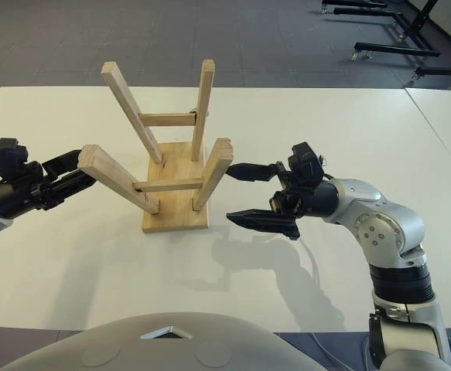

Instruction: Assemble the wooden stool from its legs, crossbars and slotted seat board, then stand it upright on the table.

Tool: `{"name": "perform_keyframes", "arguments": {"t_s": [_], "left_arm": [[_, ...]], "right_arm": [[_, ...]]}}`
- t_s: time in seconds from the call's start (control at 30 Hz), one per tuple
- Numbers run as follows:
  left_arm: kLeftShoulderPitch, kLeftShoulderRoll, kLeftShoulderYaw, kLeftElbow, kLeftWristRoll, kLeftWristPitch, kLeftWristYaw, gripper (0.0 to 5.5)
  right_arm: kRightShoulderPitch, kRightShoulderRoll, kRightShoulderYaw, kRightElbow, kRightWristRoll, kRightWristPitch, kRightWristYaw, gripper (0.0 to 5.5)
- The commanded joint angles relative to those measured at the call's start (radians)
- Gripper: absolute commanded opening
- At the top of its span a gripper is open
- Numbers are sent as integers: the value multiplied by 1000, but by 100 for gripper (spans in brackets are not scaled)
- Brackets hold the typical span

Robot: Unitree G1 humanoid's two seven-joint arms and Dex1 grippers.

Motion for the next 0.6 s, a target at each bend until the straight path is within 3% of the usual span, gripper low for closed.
{"name": "perform_keyframes", "arguments": {"t_s": [0.03, 0.37, 0.6], "left_arm": [[-5, -26, -95, -67, -12, 13, -32, 345], [5, -17, -143, -62, 12, -2, -41, 345], [63, -2, -44, -39, 41, -70, -36, 345]], "right_arm": [[-23, -9, 23, -43, 38, 36, 49, 537], [32, -75, -30, -45, 43, 53, 94, 537], [67, -150, -46, -15, 21, 91, 171, 537]]}}
